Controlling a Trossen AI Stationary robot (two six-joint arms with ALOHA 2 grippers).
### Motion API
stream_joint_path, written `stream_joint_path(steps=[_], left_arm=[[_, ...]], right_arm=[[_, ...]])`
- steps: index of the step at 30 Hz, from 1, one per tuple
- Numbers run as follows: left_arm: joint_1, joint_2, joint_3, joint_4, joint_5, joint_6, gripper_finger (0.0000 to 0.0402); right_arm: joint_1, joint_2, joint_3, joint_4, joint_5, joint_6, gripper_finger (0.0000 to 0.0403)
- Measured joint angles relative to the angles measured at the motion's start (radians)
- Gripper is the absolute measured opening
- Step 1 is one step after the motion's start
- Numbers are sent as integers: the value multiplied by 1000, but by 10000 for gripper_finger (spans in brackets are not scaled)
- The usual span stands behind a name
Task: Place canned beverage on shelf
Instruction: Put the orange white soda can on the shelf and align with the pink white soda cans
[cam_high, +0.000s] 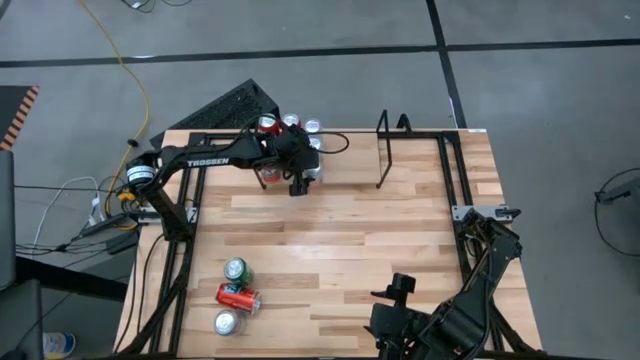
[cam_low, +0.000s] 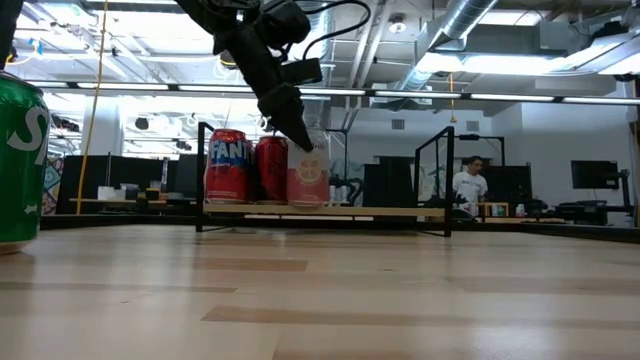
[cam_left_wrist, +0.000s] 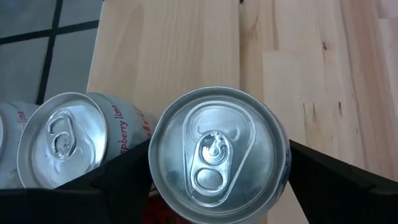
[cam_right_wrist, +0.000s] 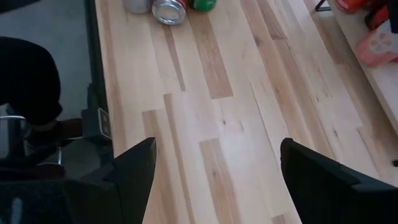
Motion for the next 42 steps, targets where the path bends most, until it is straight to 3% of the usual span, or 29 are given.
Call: stream_joint_path(steps=[10, 21, 35, 42], left_arm=[[-3, 2, -1, -6, -28, 16, 358], [-16, 0, -1, -43, -73, 26, 360], [-26, -2, 86, -137, -111, 28, 360], [-35, -2, 113, -175, -184, 33, 360]], right_arm=[[4, 0, 0, 1, -1, 26, 315], [4, 0, 0, 1, -1, 26, 315], [5, 0, 0, 24, 0, 26, 315], [6, 0, 0, 32, 0, 26, 315]])
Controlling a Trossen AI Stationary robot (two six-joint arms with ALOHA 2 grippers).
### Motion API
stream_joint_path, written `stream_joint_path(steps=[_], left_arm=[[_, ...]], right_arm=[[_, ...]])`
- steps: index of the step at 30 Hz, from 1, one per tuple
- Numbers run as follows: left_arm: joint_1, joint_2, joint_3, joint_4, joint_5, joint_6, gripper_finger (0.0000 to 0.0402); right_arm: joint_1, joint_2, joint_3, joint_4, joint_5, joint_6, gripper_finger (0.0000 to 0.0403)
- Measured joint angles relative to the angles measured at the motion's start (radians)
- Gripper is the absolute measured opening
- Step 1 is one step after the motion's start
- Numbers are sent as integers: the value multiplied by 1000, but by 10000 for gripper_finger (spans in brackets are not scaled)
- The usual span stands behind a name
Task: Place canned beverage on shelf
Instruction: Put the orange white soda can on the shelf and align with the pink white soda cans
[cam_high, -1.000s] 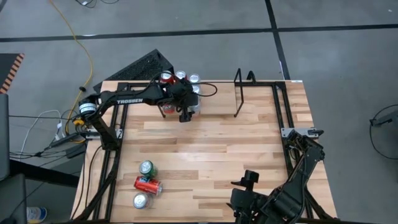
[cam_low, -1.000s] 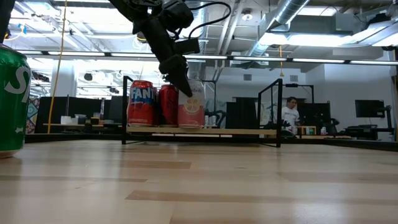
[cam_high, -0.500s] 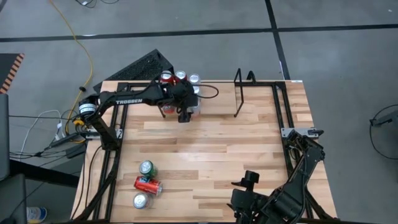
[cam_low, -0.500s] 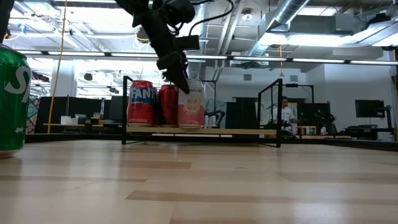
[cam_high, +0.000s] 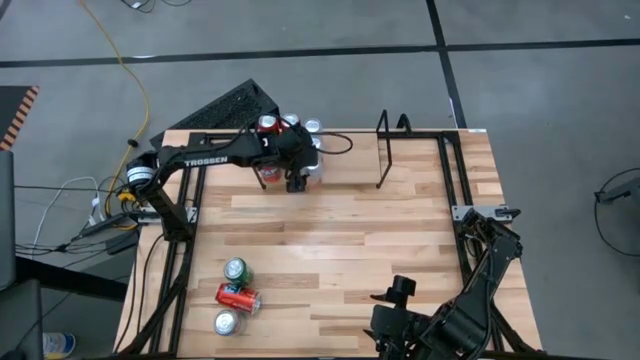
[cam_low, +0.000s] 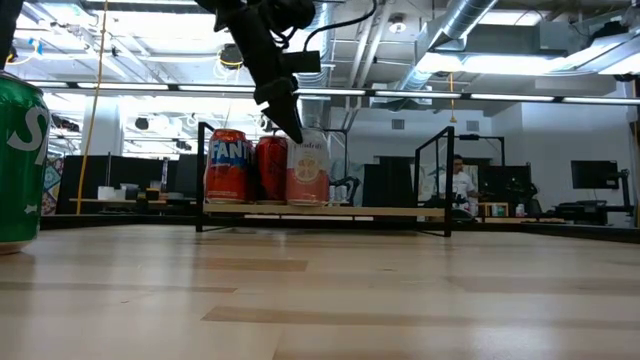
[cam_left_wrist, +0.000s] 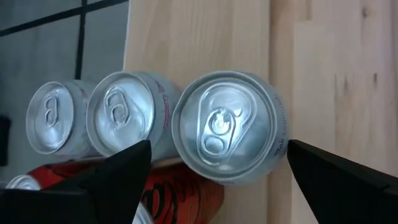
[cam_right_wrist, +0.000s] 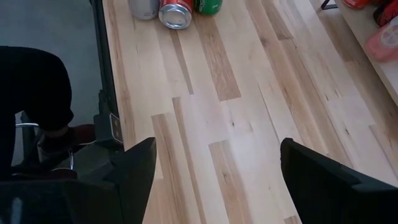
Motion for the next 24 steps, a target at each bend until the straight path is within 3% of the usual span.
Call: stream_joint_path(steps=[12, 19, 22, 24], left_arm=[[-16, -13, 0, -30, -35, -41, 360], [-58, -118, 0, -48, -79, -57, 360], [-65, -172, 2, -52, -32, -110, 360], [-66, -207, 2, -71, 62, -149, 360]], right_arm=[[0, 0, 0, 2, 0, 0, 315], [-1, 0, 0, 1, 0, -9, 315], [-1, 0, 0, 1, 3, -9, 315], [-1, 0, 0, 1, 5, -10, 315]])
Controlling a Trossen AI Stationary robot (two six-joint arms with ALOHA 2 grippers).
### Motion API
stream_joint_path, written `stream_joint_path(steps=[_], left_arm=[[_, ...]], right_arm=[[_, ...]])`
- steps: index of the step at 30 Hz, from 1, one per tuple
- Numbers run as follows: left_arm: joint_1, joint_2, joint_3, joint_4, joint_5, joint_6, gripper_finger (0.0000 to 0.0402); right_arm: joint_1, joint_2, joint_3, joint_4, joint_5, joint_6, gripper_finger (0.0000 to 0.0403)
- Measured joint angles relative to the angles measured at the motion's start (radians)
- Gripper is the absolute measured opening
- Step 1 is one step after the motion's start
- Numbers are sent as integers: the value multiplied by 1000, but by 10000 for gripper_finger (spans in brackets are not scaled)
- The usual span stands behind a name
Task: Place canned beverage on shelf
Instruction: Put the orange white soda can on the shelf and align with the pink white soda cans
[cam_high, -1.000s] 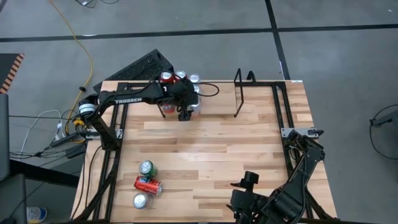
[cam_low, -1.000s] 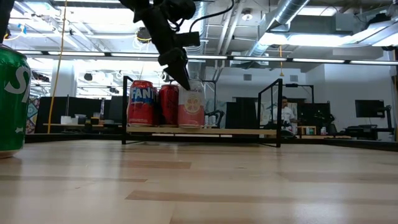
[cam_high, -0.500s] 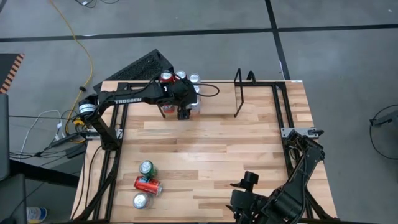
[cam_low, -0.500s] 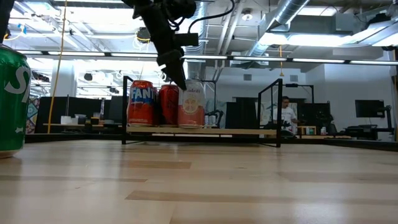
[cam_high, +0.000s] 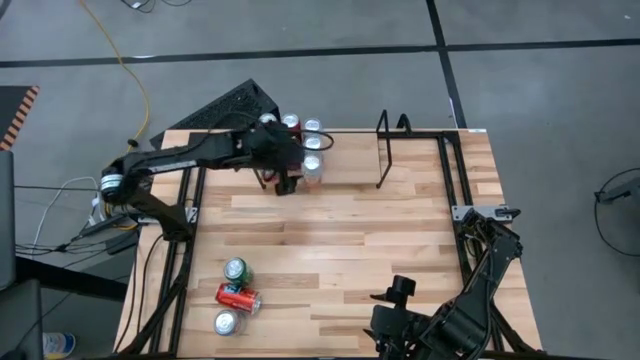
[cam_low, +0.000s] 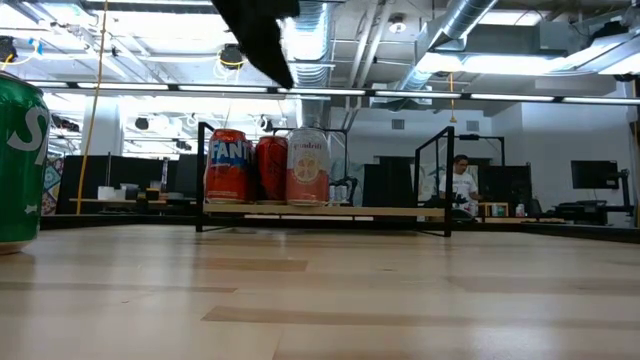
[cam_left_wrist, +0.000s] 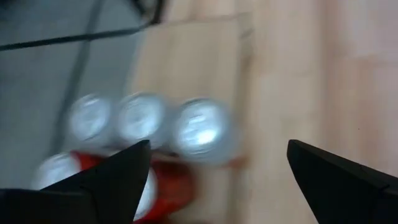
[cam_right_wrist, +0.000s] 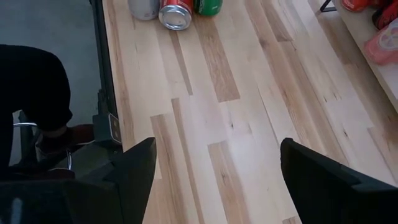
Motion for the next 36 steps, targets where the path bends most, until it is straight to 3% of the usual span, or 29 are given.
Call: stream_joint_path(steps=[3, 6, 12, 15, 20, 23, 27, 29, 32, 36], left_arm=[[-3, -62, 0, -20, 177, -47, 360], [-22, -132, 0, -25, 264, -111, 360], [-139, -281, 0, -22, 223, -174, 360], [-209, -345, 0, -23, 146, -199, 360], [-315, -430, 0, -25, 5, -203, 360], [-356, -477, -1, -35, -58, -188, 360], [-382, -536, -12, -54, -88, -193, 360], [-387, -562, -30, -56, -89, -197, 360], [-387, -601, -62, -60, -89, -198, 360], [-387, -644, -98, -66, -132, -205, 360]], right_arm=[[-4, 0, 0, -2, 47, -40, 315], [-18, 0, 0, -3, 158, -155, 315], [-113, 0, 0, -33, 383, -366, 315], [-214, 0, 0, -43, 415, -394, 314], [-411, -3, -53, -23, 307, -538, 287], [-521, -3, -141, 28, 177, -681, 253], [-639, -9, -277, 266, -82, -882, 168], [-671, -9, -326, 364, -156, -952, 111], [-693, -13, -387, 497, -154, -1022, 26], [-724, -12, -428, 593, -137, -1042, 16]])
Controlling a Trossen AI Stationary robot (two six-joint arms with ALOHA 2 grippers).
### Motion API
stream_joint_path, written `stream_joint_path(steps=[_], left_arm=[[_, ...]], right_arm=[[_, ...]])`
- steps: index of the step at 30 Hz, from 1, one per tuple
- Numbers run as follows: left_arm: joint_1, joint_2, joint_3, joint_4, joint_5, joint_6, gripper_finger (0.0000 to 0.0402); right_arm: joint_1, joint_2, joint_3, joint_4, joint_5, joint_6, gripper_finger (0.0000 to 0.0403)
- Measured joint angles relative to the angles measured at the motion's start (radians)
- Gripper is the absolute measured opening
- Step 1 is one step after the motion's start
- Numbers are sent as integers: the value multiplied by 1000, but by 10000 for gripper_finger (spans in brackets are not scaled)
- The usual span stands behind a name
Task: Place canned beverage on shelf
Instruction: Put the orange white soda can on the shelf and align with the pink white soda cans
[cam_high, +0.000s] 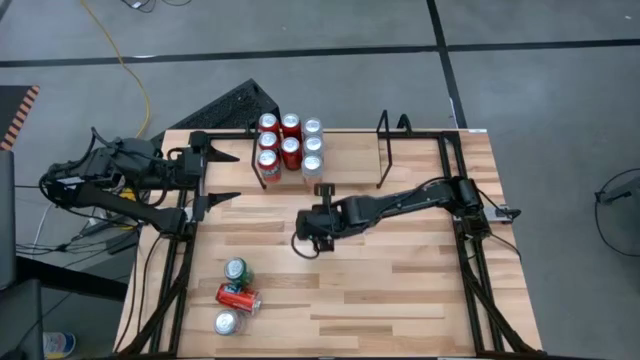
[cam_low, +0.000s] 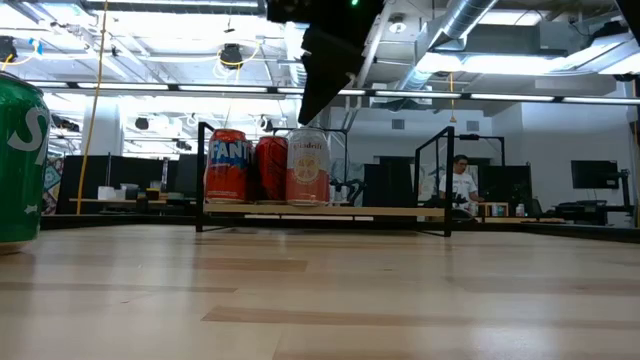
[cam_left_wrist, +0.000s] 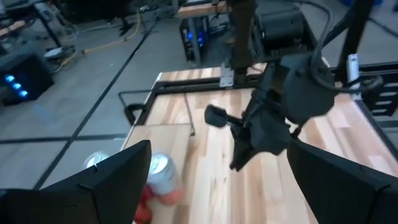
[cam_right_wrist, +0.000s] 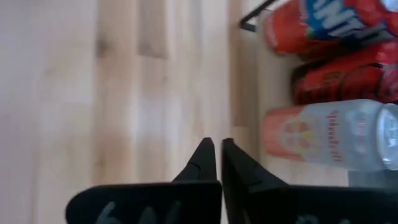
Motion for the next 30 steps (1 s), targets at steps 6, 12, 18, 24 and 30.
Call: stream_joint_path(steps=[6, 12, 18, 24, 30], left_arm=[[0, -35, -45, 2, -34, -14, 360], [0, -36, -46, 5, -34, -18, 360], [0, -36, -46, 5, -34, -26, 360], [0, -35, -46, 0, -34, -44, 360], [0, -35, -46, -22, -34, -62, 360]], right_arm=[[-75, 0, -34, 33, 4, -10, 2], [-125, 0, -46, 97, 4, -5, 1], [-159, 0, -46, 108, 5, 3, 0], [-181, 0, -46, 103, 4, 2, 0], [-199, 0, -46, 110, 8, 0, 0]])
